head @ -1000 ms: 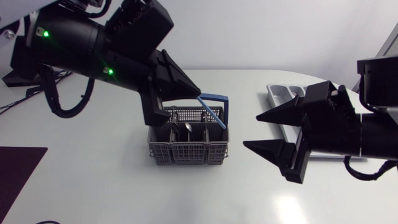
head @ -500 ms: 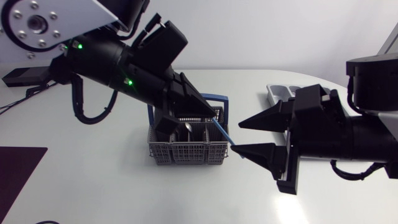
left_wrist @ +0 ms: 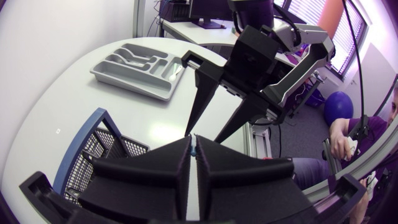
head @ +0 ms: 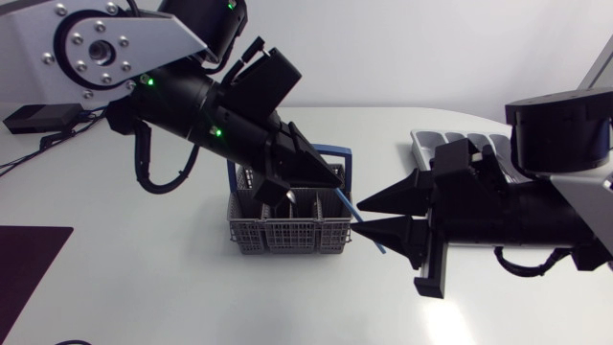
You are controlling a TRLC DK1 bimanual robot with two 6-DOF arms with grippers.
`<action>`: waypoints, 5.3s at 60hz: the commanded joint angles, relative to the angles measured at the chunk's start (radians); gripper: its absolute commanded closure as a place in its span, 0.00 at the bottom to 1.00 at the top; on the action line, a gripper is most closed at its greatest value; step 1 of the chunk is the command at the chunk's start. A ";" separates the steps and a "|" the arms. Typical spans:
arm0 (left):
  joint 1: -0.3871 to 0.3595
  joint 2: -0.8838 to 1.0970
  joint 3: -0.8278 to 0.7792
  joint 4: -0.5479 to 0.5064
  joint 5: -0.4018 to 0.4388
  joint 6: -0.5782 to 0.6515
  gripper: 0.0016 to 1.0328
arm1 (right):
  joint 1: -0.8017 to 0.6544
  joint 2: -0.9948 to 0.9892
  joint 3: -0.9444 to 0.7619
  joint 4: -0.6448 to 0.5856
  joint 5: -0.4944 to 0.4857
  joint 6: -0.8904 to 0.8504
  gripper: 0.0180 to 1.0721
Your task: Sort the cutlery from the basket into the organizer compartments.
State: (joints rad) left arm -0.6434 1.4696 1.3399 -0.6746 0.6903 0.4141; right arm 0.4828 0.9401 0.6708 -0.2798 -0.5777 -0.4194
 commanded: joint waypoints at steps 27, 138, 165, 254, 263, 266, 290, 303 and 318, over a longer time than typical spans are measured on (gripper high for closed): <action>0.010 0.017 0.035 0.007 0.029 -0.049 0.97 | -0.007 0.045 -0.025 0.007 -0.011 0.022 0.95; 0.094 -0.278 -0.510 0.437 -0.601 0.614 0.24 | -0.719 0.908 0.429 0.041 0.265 0.185 0.93; 0.073 -0.193 -0.505 0.435 -0.600 0.773 0.52 | -0.684 0.893 0.400 0.034 0.325 0.174 0.26; 0.068 0.124 -0.397 0.553 -0.727 0.937 0.76 | -0.159 0.132 0.044 -0.048 0.355 0.171 0.17; 0.051 0.118 -0.386 0.500 -0.739 0.936 0.83 | -0.161 0.128 0.042 -0.047 0.357 0.169 0.17; 0.045 0.115 -0.386 0.483 -0.742 0.934 0.85 | -0.161 0.124 0.041 -0.047 0.357 0.169 0.17; 0.016 0.103 -0.424 0.506 -0.830 0.996 0.88 | -0.161 0.106 0.013 -0.048 0.354 0.165 0.16; -0.004 0.049 -0.461 0.583 -0.876 1.049 0.71 | -0.159 0.106 0.007 -0.045 0.351 0.163 0.16; 0.007 0.047 -0.449 0.593 -0.914 1.154 0.61 | -0.159 0.104 0.000 -0.045 0.346 0.162 0.16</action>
State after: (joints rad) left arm -0.6426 1.5303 0.9016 -0.0875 -0.2127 1.5024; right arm 0.3138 1.0580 0.7006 -0.3183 -0.2314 -0.2649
